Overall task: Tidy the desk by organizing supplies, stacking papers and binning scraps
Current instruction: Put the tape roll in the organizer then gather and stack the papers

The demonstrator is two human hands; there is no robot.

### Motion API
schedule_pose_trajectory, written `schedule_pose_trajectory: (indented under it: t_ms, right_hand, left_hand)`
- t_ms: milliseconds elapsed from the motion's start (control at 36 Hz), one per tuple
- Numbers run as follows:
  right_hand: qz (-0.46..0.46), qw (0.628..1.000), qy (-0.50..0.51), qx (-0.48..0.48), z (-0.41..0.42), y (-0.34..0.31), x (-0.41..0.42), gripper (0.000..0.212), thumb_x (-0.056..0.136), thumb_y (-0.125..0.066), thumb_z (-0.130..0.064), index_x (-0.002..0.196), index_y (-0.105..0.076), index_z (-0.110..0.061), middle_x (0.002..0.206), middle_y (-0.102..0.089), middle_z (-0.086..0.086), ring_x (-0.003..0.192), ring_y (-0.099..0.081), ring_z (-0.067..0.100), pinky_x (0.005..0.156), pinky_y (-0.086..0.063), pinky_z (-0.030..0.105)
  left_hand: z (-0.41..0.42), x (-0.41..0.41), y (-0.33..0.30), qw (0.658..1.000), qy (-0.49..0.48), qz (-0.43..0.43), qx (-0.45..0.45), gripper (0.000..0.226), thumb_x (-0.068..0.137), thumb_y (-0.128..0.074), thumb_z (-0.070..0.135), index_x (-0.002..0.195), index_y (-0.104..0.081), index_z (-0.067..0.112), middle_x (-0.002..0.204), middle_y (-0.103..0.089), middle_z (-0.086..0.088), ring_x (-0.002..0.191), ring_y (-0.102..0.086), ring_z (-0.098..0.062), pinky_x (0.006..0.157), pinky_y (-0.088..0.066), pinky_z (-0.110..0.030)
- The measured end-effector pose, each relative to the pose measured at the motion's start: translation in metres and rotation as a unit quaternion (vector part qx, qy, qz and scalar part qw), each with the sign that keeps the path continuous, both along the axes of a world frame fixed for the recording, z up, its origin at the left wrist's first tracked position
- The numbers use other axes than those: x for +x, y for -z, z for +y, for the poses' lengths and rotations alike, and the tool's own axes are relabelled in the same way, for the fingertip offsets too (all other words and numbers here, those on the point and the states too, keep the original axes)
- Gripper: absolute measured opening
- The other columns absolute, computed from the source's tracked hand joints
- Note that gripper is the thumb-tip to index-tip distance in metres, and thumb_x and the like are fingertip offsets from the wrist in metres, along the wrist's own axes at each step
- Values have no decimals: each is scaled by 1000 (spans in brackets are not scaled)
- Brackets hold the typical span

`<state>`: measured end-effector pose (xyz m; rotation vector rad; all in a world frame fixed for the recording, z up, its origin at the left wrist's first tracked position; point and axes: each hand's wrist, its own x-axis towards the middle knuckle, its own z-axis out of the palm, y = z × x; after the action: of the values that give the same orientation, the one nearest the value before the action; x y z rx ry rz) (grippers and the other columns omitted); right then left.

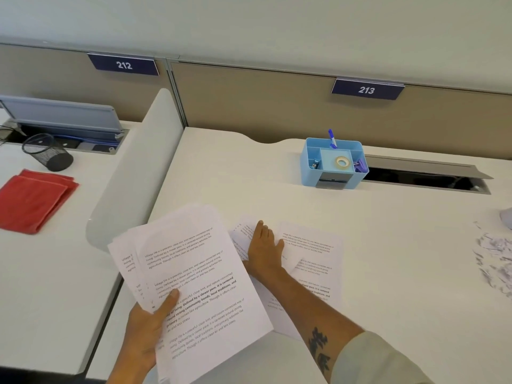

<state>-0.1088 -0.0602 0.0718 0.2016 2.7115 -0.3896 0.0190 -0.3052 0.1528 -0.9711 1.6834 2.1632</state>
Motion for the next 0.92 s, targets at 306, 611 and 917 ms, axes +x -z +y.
schedule_pose_trajectory:
  t_ms: [306,611,917]
  right_hand:
    - [28,999,-14,35,-1,2,3,131,78,-68,-74,162,1,0,149,-41,11,136,-41,29,113,-30,62]
    - [32,998,-43,37,-2,-18,13,83,87,-65,-57,148,-33,-10,132,-55,8,121,-50,30,102,-36,52]
    - [-59,995,56,-51,34,-30,0,94,61,-98,-38,133,-41,-17,128,-46,6,108,-63,27,75,-51,37]
  left_hand:
    - [1,-1,2,1000,9,6,1,37,93,-80,10,127,-74,22,109,-86,-6,100,-81,-37,63,-68,-42]
    - [3,10,-2,1000,10,20,16,54,76,-93,27,127,-74,25,120,-83,-9,108,-79,-40,82,-64,-50]
    - [0,17,0,999,8,34,27,90,51,-109,48,131,-74,28,121,-84,-4,109,-81,-34,89,-64,-55]
